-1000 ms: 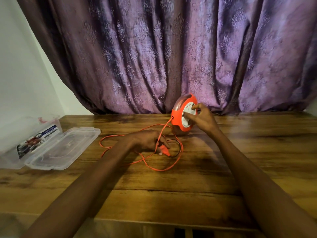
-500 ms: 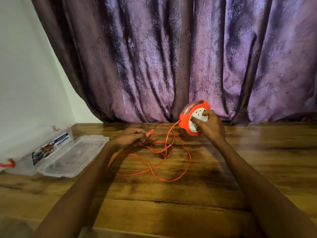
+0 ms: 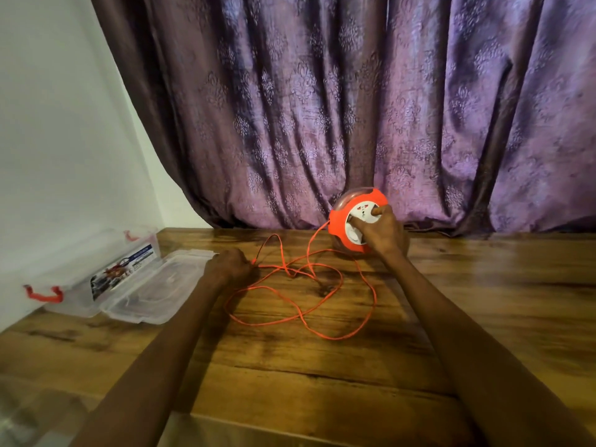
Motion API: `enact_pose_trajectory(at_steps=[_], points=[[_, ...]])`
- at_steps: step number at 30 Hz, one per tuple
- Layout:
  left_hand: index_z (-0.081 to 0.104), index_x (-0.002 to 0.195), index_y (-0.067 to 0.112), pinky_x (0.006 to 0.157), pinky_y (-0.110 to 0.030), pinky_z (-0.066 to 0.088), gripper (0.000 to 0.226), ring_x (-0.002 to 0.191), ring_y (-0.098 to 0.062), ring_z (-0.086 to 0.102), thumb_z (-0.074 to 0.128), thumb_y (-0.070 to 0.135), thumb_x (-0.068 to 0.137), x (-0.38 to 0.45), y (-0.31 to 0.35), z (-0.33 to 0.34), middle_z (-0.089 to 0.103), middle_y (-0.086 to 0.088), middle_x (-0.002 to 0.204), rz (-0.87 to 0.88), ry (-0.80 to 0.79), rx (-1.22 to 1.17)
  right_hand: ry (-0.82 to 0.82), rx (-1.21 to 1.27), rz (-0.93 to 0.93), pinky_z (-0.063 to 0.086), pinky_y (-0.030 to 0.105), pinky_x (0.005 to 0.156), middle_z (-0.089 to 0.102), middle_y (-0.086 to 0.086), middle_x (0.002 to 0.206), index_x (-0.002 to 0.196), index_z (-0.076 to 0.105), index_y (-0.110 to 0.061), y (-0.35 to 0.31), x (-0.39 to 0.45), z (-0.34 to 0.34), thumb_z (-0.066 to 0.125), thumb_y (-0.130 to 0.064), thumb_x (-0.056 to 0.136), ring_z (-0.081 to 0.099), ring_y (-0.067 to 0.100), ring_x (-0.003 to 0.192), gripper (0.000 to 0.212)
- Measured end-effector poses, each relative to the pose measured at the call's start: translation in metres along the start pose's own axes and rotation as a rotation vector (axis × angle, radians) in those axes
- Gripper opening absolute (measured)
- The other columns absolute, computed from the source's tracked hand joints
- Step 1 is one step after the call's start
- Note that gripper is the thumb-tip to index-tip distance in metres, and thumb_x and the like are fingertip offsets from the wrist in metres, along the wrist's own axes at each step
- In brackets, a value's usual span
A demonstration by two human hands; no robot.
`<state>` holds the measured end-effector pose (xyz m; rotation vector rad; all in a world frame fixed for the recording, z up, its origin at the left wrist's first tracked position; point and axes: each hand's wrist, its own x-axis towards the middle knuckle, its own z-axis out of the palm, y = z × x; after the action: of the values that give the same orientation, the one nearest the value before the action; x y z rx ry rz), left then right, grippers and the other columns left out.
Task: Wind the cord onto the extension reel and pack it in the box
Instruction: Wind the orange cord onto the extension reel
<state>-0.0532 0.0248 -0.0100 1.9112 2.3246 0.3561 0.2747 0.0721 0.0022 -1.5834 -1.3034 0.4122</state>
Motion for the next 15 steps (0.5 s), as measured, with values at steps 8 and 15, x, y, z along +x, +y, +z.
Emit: enact_pose_trajectory(at_steps=[8, 15], points=[[0.075, 0.086, 0.001, 0.064, -0.023, 0.038, 0.017, 0.083, -0.016, 0.060, 0.061, 0.008, 0.091, 0.011, 0.009, -0.022, 0.073, -0.013, 0.085, 0.160, 0.201, -0.472, -0.016, -0.005, -0.006, 0.045, 0.038, 0.086, 0.070, 0.013, 0.115, 0.107, 0.051, -0.032, -0.005, 0.001, 0.001, 0.064, -0.076, 0.056, 0.064, 0.035, 0.109, 0.069], [0.070, 0.081, 0.011, 0.041, -0.018, 0.040, 0.025, 0.039, -0.009, 0.050, 0.056, 0.020, 0.099, -0.026, 0.089, -0.051, 0.062, -0.002, 0.058, 0.432, 0.198, -0.993, 0.044, -0.063, -0.066, 0.047, 0.040, 0.085, 0.071, 0.017, 0.108, 0.114, 0.052, -0.032, -0.010, 0.004, 0.002, 0.064, -0.074, 0.061, 0.065, 0.039, 0.104, 0.069]])
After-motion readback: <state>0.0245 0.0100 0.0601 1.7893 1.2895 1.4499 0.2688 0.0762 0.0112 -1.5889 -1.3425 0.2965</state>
